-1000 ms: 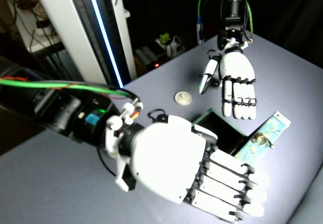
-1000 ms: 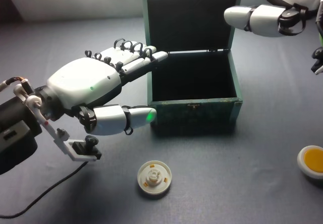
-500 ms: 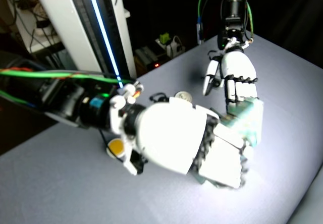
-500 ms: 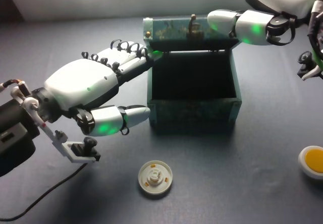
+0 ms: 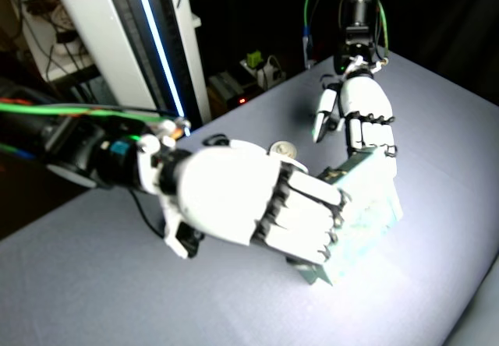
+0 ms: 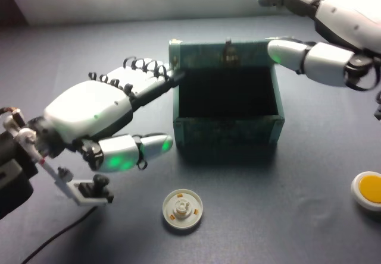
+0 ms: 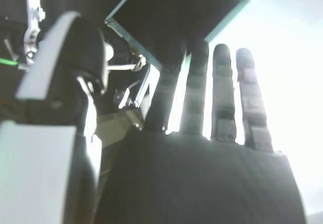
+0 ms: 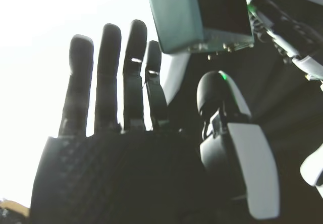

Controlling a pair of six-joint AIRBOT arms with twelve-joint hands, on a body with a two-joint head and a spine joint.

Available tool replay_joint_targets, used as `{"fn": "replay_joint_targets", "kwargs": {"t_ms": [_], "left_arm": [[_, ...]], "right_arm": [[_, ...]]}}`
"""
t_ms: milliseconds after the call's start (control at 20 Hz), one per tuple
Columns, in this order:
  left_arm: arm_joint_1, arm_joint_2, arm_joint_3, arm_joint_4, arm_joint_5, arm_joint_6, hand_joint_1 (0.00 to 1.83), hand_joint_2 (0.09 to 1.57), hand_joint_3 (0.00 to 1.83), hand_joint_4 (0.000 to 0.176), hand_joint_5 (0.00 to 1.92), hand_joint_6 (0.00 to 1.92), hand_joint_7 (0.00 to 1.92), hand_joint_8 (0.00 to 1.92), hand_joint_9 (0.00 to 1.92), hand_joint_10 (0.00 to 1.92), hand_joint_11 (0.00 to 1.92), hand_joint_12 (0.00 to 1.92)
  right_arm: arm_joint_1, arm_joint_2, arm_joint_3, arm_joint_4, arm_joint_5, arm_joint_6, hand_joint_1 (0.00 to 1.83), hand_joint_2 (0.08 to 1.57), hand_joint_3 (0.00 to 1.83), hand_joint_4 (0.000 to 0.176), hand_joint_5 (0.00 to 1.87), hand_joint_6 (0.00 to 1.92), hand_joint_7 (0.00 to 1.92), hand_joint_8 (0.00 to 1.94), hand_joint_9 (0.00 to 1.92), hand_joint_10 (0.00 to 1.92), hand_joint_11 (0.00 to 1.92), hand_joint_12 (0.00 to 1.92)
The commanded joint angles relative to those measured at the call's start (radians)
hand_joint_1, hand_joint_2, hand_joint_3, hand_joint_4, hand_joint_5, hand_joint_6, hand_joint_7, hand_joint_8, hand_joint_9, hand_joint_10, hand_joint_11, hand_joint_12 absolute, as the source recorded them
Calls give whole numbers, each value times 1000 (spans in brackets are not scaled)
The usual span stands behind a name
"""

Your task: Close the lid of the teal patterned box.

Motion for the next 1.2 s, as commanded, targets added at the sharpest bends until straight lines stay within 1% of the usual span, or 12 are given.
{"fn": "replay_joint_targets", "kwargs": {"t_ms": [0, 300, 450, 550, 600, 650, 700, 750, 850, 1000, 1050, 1150], "left_arm": [[-3, 9, -2, -24, -163, -8, 130, 1370, 7, 39, 72, 20, 35, 8, 0, 0, 6, 3], [19, 18, -16, -36, -186, -8, 221, 1365, 0, 0, 473, 93, 499, 73, 484, 161, 0, 1496], [25, 23, -19, -46, -199, -8, 261, 1376, 0, 0, 552, 558, 764, 290, 538, 1074, 314, 1729], [26, 28, -22, -47, -206, -7, 309, 1377, 1, 0, 399, 1189, 557, 1187, 544, 1587, 481, 1913], [28, 31, -25, -47, -215, -7, 313, 1384, 2, 0, 385, 1262, 544, 1339, 565, 1658, 531, 1919], [31, 38, -30, -48, -233, -7, 546, 1432, 5, 119, 407, 1700, 526, 1347, 548, 1659, 518, 1921], [36, 47, -39, -53, -257, -1, 546, 1432, 5, 119, 407, 1700, 526, 1347, 548, 1659, 518, 1921], [43, 59, -51, -61, -285, 11, 361, 1395, 0, 0, 360, 1394, 507, 1164, 466, 1485, 352, 1921], [58, 86, -75, -81, -339, 38, 282, 1365, 0, 0, 280, 476, 437, 214, 259, 620, 3, 1500], [88, 118, -105, -116, -417, 71, 374, 1364, 0, 0, 193, 106, 238, 16, 116, 312, 0, 1233], [99, 129, -115, -133, -442, 86, 300, 1388, 2, 82, 104, 11, 54, 1, 40, 80, 0, 884], [111, 138, -128, -155, -460, 106, 155, 1383, 0, 103, 20, 1, 10, 0, 7, 15, 0, 176]], "right_arm": [[-2, 18, 0, -6, 168, 15, 95, 1429, 2, 0, 197, 266, 215, 246, 0, 842, 0, 1678], [-91, 69, -43, -7, 290, 82, 7, 1435, 2, 0, 98, 851, 354, 306, 26, 1126, 0, 1726], [-123, 84, -55, -7, 322, 102, 2, 1401, 0, 0, 191, 923, 387, 839, 251, 1290, 188, 1919], [-132, 86, -55, -7, 324, 112, 0, 1391, 0, 0, 188, 999, 349, 1002, 224, 1404, 216, 1921], [-138, 87, -55, -7, 329, 118, 0, 1397, 0, 0, 180, 1056, 391, 1325, 338, 1653, 434, 1921], [-149, 90, -60, -7, 346, 124, 0, 1421, 7, 0, 125, 1089, 294, 1278, 222, 1627, 281, 1921], [-160, 96, -68, -7, 364, 127, 0, 1421, 7, 0, 125, 1089, 294, 1278, 222, 1627, 281, 1921], [-170, 107, -78, -7, 382, 127, 0, 1432, 7, 0, 108, 1088, 253, 1123, 157, 1506, 155, 1921], [-193, 131, -100, -7, 418, 127, 22, 1462, 7, 0, 45, 1080, 231, 820, 62, 1287, 2, 1921], [-248, 165, -136, -7, 486, 127, 65, 1447, 0, 0, 1, 1010, 311, 549, 189, 1063, 7, 1833], [-273, 180, -151, -7, 509, 127, 51, 1419, 0, 0, 0, 862, 272, 307, 57, 932, 0, 1728], [-309, 201, -172, -3, 542, 127, 49, 1420, 0, 0, 0, 694, 204, 214, 11, 755, 0, 1554]]}}
